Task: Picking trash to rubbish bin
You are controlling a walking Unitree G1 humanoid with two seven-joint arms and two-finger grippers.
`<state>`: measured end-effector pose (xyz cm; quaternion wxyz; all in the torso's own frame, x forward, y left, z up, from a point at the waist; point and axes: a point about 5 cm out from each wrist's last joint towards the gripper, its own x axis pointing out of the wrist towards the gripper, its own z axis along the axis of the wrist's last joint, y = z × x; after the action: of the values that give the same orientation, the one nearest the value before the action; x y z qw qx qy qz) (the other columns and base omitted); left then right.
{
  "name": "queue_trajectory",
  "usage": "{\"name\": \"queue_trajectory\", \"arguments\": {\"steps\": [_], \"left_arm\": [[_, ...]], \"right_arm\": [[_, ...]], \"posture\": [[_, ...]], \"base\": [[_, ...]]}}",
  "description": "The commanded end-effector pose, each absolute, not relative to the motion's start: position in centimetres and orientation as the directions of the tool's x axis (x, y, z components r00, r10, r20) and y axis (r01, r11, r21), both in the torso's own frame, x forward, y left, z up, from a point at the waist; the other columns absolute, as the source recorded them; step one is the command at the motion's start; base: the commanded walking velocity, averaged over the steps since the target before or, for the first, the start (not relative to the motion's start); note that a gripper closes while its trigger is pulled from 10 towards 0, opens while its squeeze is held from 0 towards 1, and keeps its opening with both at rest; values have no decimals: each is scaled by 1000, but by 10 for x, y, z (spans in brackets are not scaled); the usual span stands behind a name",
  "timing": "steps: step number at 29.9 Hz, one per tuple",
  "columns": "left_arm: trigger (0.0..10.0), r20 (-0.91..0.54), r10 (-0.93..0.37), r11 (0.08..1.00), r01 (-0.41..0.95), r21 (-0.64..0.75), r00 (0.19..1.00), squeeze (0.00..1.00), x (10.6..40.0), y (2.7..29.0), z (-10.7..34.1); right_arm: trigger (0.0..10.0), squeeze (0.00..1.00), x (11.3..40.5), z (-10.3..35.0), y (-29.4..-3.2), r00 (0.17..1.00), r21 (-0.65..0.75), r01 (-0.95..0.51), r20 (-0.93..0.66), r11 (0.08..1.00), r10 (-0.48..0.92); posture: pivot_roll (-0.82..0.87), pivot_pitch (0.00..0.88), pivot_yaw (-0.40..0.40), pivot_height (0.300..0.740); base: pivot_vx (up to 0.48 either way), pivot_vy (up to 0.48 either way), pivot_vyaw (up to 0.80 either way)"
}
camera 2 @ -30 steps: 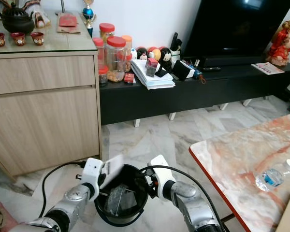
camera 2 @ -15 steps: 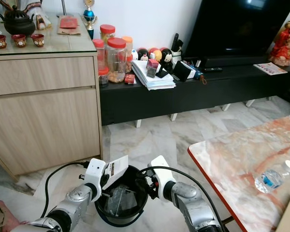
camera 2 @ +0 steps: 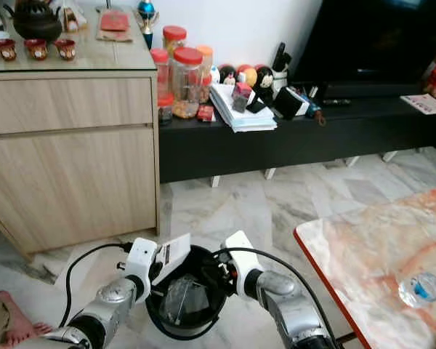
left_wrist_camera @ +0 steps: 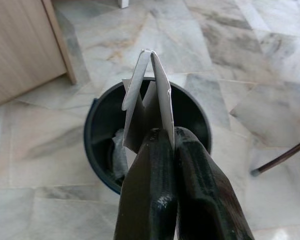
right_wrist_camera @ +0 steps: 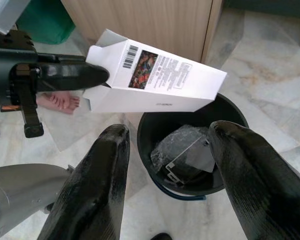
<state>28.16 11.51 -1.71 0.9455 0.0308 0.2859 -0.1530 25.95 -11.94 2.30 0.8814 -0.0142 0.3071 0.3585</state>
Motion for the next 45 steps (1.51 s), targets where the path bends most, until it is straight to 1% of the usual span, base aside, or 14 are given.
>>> {"name": "queue_trajectory", "arguments": {"steps": [1,4,9,10,19,34,35,36,37,38,41,43,45], "left_arm": [[10000,-576,-291,948,313,-62,764,0,276,108,-22],[10000,-577,-303,948,303,-99,758,0,277,107,-22],[10000,-573,-294,949,305,-80,765,0,281,110,-18],[10000,-570,-287,952,296,-80,769,1000,283,112,-17],[10000,-564,-268,957,281,-64,782,1000,285,119,-15],[10000,-542,-233,967,249,-45,807,1000,289,122,-12],[10000,-544,-227,969,244,-42,808,0,288,123,-13],[10000,-545,-224,970,241,-40,808,0,288,124,-13],[10000,-548,-203,972,235,-11,812,0,286,127,-15],[10000,-549,-195,973,230,-5,813,0,285,128,-15],[10000,-550,-100,981,175,85,829,0,279,140,-21],[10000,-547,-48,983,136,122,836,0,275,145,-23],[10000,-546,-33,980,133,145,837,0,273,147,-25]], "right_arm": [[10000,0,258,24,-122,554,188,-643,-556,743,620],[10000,0,258,25,-123,552,189,-646,-555,740,623],[10000,0,257,25,-124,549,189,-646,-558,739,622],[10000,0,257,25,-124,549,189,-646,-558,739,622],[10000,0,256,25,-125,546,190,-647,-561,738,623],[10000,0,257,24,-128,553,188,-634,-566,750,611],[10000,0,257,23,-129,559,188,-629,-565,754,607],[10000,0,257,23,-130,562,187,-626,-564,757,604],[10000,0,261,21,-133,603,182,-587,-553,789,576],[10000,0,263,21,-135,622,182,-567,-544,803,563],[10000,0,271,21,-148,729,162,-467,-487,869,482],[10000,0,273,20,-156,762,153,-426,-471,892,445],[10000,0,273,18,-159,772,133,-408,-478,903,419]], "posture": [[67,3,-153,740],[53,2,-154,740],[52,7,-155,740],[52,7,-155,740],[54,8,-160,740],[54,5,-164,740],[54,5,-164,740],[54,5,-164,740],[54,5,-164,740],[54,5,-164,740],[54,5,-164,740],[54,5,-164,740],[54,5,-164,740]], "base": [[0,0,0],[0,0,0],[0,0,0],[0,0,0],[0,0,0],[0,0,0],[0,0,0],[0,0,0],[0,0,0],[0,0,0],[0,0,0],[0,0,0],[0,0,0]]}}
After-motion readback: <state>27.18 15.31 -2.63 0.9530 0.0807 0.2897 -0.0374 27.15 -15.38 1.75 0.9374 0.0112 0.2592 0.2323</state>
